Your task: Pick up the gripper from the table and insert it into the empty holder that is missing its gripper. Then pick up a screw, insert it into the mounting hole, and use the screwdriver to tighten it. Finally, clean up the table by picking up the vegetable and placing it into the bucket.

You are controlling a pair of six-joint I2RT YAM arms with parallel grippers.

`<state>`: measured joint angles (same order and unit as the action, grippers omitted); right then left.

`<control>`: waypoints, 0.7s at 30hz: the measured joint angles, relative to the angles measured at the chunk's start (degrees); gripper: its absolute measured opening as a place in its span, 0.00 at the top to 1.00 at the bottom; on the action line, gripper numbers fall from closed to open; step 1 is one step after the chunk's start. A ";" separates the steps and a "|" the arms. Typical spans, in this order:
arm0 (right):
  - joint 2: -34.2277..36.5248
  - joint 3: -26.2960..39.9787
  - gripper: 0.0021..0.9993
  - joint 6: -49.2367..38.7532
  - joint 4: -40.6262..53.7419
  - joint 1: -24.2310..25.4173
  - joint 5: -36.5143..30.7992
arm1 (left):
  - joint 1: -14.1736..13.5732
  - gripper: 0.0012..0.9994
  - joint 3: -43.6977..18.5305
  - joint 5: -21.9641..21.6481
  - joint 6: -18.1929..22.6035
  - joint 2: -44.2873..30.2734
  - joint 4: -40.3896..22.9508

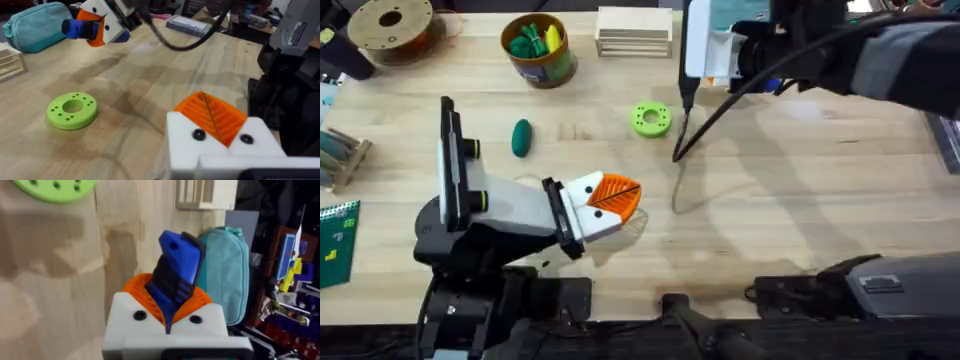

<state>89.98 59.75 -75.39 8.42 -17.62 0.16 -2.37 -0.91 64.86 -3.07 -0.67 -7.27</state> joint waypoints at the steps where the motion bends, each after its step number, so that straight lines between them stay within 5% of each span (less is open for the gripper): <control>1: 1.01 0.00 0.99 -0.84 -0.75 0.18 -0.76 | 0.00 1.00 0.00 0.02 0.00 0.00 -0.02; 19: 12.58 0.13 0.99 -5.04 -4.63 3.19 -4.02 | 0.00 1.00 0.00 -0.02 0.00 0.00 -0.02; 20: 12.58 0.19 0.97 -5.01 -4.64 3.19 -4.02 | 0.00 1.00 0.00 -0.02 0.00 0.00 0.00; 21: 12.58 0.22 0.79 -5.24 -4.66 3.19 -4.05 | 0.00 1.00 0.00 -0.37 0.00 0.00 0.05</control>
<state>102.56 59.96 -80.63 3.76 -14.44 -3.89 -2.37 -0.91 64.49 -3.07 -0.67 -7.21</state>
